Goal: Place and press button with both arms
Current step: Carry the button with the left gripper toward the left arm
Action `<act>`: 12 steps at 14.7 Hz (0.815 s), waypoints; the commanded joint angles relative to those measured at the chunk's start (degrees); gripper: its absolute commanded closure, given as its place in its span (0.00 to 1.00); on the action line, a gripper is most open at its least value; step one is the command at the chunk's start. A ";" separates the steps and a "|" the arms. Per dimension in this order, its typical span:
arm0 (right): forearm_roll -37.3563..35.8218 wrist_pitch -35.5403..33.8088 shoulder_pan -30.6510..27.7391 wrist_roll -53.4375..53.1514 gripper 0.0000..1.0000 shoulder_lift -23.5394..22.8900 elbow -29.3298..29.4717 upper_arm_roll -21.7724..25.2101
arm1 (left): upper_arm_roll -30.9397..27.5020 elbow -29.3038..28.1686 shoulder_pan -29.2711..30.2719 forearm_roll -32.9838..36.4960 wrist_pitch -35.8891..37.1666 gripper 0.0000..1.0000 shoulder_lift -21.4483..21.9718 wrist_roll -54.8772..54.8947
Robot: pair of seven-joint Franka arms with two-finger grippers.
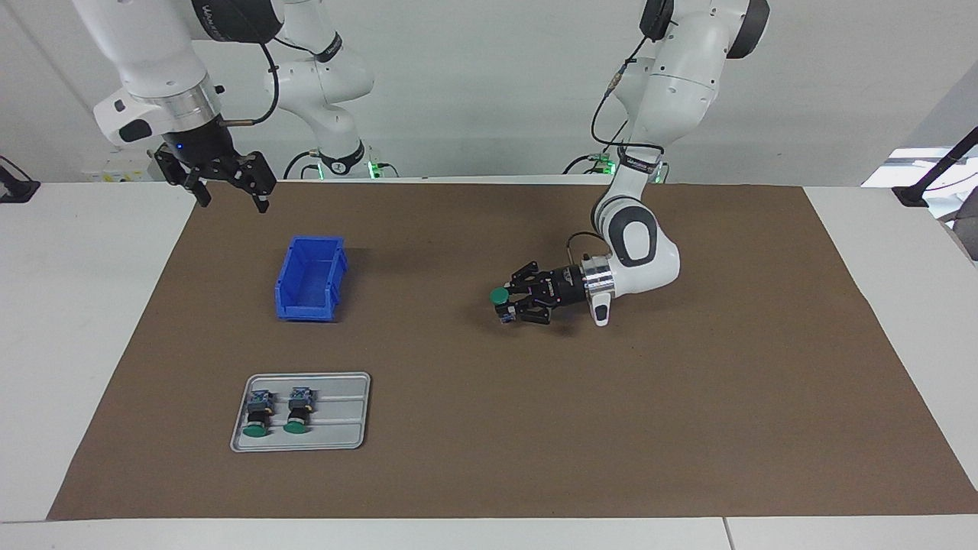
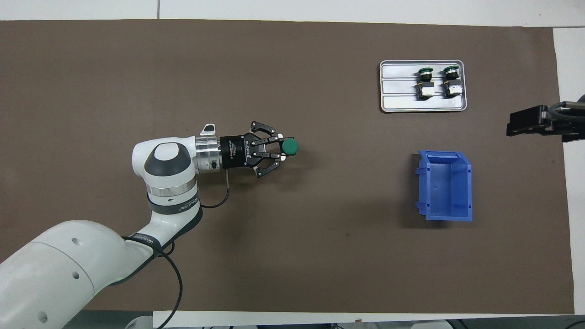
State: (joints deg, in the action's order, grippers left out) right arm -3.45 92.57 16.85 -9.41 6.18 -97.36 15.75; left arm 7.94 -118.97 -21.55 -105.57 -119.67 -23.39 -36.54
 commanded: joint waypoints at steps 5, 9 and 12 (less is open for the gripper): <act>0.11 -0.10 -0.59 0.62 0.01 1.03 -0.99 -0.37 | -0.38 0.93 -2.53 -5.70 0.58 1.00 -4.38 5.25; 0.11 -0.10 -0.59 0.71 0.01 1.03 -0.99 -0.37 | -0.56 0.58 -2.71 -5.43 -0.91 1.00 -4.38 7.09; 0.11 -0.10 -0.59 0.71 0.01 1.03 -0.99 -0.37 | -0.65 0.58 -2.62 -5.08 -3.19 0.95 -4.56 7.54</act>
State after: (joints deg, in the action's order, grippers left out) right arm -3.45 92.57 16.85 -9.41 6.18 -97.36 15.75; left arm 7.85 -118.70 -23.75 -110.21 -119.83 -27.29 -30.78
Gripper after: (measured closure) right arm 0.013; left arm 0.665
